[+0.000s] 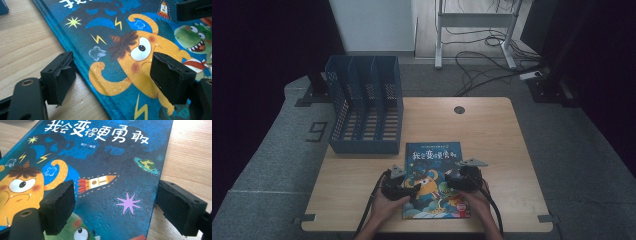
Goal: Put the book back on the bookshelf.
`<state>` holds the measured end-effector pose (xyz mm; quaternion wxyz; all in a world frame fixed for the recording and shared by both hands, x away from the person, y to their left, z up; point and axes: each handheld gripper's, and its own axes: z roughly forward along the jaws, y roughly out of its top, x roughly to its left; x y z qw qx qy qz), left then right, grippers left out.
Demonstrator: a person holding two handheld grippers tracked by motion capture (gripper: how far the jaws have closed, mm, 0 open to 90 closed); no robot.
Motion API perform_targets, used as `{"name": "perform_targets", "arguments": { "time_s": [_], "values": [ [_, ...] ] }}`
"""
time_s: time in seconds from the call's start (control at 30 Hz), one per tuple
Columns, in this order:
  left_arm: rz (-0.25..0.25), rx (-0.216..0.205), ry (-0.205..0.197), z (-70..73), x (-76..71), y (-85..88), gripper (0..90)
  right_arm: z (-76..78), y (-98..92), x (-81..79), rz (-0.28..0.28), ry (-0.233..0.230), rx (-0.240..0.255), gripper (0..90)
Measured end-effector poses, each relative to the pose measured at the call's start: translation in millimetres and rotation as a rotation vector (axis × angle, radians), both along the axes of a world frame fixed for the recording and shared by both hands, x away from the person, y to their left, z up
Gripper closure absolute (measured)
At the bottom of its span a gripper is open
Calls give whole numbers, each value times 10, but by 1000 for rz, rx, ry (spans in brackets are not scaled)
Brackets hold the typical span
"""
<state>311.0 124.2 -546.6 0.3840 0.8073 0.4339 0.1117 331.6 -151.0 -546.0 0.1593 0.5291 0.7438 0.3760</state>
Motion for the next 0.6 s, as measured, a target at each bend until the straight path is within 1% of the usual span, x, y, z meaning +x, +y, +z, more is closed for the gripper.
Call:
{"name": "perform_targets", "arguments": {
  "time_s": [0.1, 0.13, 0.2, 0.27, 0.3, 0.37, 0.4, 0.43, 0.6],
  "values": [
    [2, -2, 2, 0, 1, 1, 198, 2, -2, -1, -2, 1, 4, 156],
    [2, -1, 4, -1, 1, 0, 196, 10, -17, 1, -3, 9, 20, 161],
    [0, 1, 4, -2, 0, -2, 195, 13, -25, 2, -5, 12, 27, 165],
    [0, 4, 3, -2, 1, -3, 196, 27, -48, 3, -10, 24, 52, 166],
    [0, 8, 1, -2, 0, -5, 196, 39, -66, 3, -14, 33, 73, 168],
    [0, 11, 0, -3, -1, -7, 196, 48, -81, 5, -16, 41, 89, 170],
    [0, 12, 0, -3, -2, -8, 196, 48, -81, 5, -16, 41, 89, 170],
    [-2, 12, 0, -2, -2, -7, 196, 53, -90, 7, -17, 46, 102, 169],
    [-6, 12, 4, 2, 3, -2, 197, 61, -105, 10, -18, 51, 118, 164]
  ]
}}
